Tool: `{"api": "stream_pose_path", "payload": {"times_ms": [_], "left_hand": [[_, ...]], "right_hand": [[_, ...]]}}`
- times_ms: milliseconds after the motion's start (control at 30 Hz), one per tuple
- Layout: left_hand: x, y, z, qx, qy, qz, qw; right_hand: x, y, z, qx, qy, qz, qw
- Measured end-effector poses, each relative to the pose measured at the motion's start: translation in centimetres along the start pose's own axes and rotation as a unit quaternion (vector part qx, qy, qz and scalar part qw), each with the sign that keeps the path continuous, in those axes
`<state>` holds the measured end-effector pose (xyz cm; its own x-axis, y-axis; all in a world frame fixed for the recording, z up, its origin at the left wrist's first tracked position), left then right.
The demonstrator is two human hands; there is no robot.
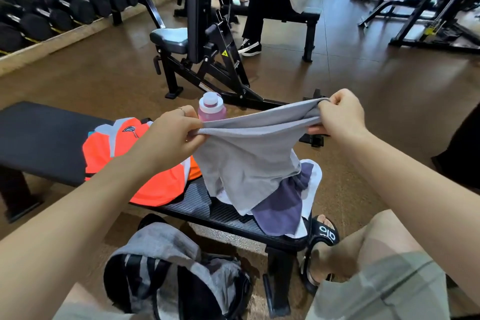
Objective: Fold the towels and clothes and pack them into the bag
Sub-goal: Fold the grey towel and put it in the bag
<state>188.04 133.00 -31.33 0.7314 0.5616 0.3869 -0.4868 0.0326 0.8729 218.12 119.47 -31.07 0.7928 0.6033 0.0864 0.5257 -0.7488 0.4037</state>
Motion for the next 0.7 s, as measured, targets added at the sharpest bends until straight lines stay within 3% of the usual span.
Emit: {"api": "stream_pose_path", "payload": {"times_ms": [200,333,400,533,633,700], "left_hand": [[0.6,2.5,1.2,-0.022,0.021,0.068,0.997],[1.0,3.5,1.5,-0.172,0.1,0.124,0.972],[1.1,3.6,2.0,-0.225,0.115,0.122,0.96],[1.0,3.5,1.7,-0.323,0.155,0.123,0.925],[0.7,3.3,1.1,-0.361,0.191,0.132,0.903],[0.6,3.2,0.7,-0.368,0.217,0.147,0.892]], "right_hand": [[0.6,1.4,-2.0,0.105,0.021,0.077,0.991],[1.1,1.9,-1.6,0.116,0.003,0.104,0.988],[1.3,1.7,-0.7,0.134,-0.033,0.098,0.986],[1.2,1.0,0.3,0.281,-0.114,0.072,0.95],[1.2,0.6,-0.7,0.297,-0.072,0.043,0.951],[1.1,0.4,-1.5,0.247,-0.015,0.006,0.969]]}}
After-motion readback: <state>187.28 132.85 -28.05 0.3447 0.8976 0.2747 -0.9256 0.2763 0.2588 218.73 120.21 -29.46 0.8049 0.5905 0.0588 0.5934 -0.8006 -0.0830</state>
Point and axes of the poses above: each hand's wrist, its own x-axis towards the middle knuckle, its own y-axis out of the back of the hand, z = x × y, the point moved 5 cm from there along x, towards the middle knuckle, and after that the axes turned 4 degrees about y, right-handed, at the moved point
